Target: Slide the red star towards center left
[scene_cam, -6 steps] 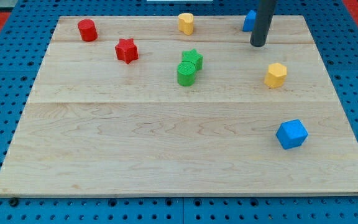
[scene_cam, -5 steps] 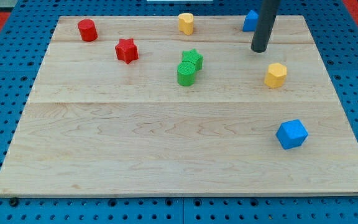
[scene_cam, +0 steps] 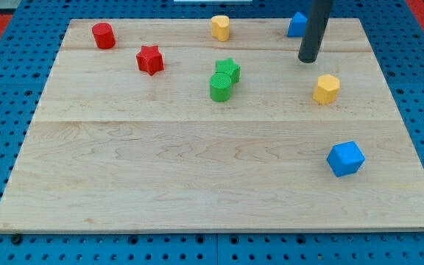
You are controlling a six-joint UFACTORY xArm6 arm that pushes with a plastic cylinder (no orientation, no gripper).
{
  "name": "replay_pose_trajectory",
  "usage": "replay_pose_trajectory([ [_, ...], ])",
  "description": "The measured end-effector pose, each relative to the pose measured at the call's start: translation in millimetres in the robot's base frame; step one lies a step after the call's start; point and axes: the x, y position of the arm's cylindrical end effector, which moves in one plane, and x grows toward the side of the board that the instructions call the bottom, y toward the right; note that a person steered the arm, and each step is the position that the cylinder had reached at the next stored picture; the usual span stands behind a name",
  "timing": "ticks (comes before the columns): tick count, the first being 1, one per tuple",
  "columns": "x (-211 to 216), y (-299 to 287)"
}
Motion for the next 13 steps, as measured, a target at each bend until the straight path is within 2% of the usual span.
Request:
replay_pose_trajectory([
  [1,3.2,-8.6],
  [2,10.7,-62.7],
  [3,-41.0,-148.7],
  [5,-25.8,-286.4],
  [6,-2.4,-311.5],
  [7,40.9,-307.8],
  [8,65.4,-324.6],
  [9,66.3,-273.4],
  [10,90.6,-252.3],
  [12,92.9,-335.4],
  [13,92.2,-337.5],
])
